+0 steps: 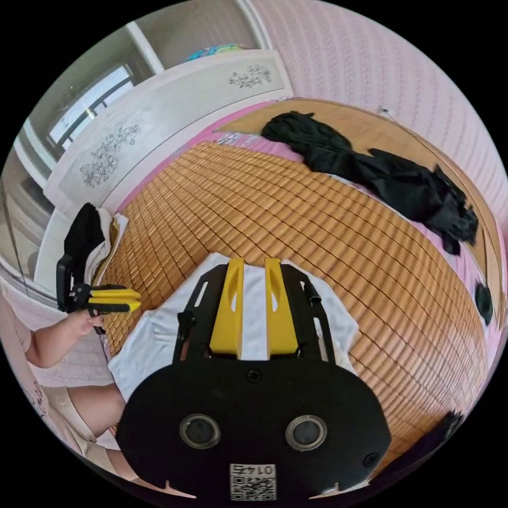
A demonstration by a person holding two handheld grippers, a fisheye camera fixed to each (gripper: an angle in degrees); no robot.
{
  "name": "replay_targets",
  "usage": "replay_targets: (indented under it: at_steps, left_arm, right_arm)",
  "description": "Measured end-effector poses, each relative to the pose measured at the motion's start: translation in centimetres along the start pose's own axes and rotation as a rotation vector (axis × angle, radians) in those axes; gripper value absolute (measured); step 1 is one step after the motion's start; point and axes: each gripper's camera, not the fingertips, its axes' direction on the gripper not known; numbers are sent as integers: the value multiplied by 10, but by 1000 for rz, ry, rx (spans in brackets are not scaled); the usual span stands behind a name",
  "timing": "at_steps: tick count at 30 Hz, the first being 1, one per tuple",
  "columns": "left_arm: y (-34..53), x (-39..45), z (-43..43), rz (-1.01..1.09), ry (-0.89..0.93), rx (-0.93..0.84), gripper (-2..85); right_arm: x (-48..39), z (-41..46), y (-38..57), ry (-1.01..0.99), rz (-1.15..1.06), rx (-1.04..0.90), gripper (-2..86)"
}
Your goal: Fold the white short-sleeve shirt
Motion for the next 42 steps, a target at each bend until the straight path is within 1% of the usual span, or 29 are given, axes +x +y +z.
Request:
replay_targets:
  at_steps: [1,3,5,7,8,11,12,13,14,15,18,22,26,29,32,36,40,42]
  left_arm:
    - [-8,-2,-4,30,-5,11,61]
    - [-26,-6,-5,74,-9,14,59]
    - [-57,-10,3,95,24,15,59]
    - [-81,-10,15,96,72,23,63]
    - [-98,-9,25,87,114,19,71]
    - [-135,1,54,87,155,-15,84]
    - [-141,3,61,88,150,-30,83]
    - [-151,6,74,78,136,-78,73]
    - [-157,8,83,74,120,-103,55]
    - [-159,9,83,70,93,-94,47]
    - [-169,13,84,123,56,-136,4]
    - [-187,28,66,183,69,-68,-8]
    - [-211,52,59,245,18,-4,-10]
    - [-229,61,56,245,7,40,-10]
    - [-240,65,48,235,-15,96,-10]
    - [-236,58,34,205,38,108,-10]
    - [-191,52,-6,264,119,116,-10]
    - [-159,50,-28,294,144,104,-10]
  right_arm:
    - [11,-8,14,38,33,1,74]
    - [51,-27,69,195,145,-39,88]
    - [76,-30,102,233,220,-109,99]
    - [92,-26,124,196,262,-149,108]
    - [97,-23,132,159,270,-150,112]
    - [107,-9,139,73,284,-140,108]
    - [113,-3,141,18,302,-168,89]
    - [116,-3,143,8,305,-160,80]
    - [120,-5,146,16,303,-165,51]
    - [124,-12,149,12,294,-137,33]
    - [144,-29,156,-9,308,-90,19]
    - [166,-43,157,-30,304,-67,13]
    - [180,-51,152,54,282,-50,10]
    - [194,-59,151,54,308,-9,9]
    - [203,-70,155,78,331,36,9]
    - [196,-90,183,-3,332,99,9]
    - [160,-121,234,-82,253,147,9]
    - [130,-147,278,-133,213,162,9]
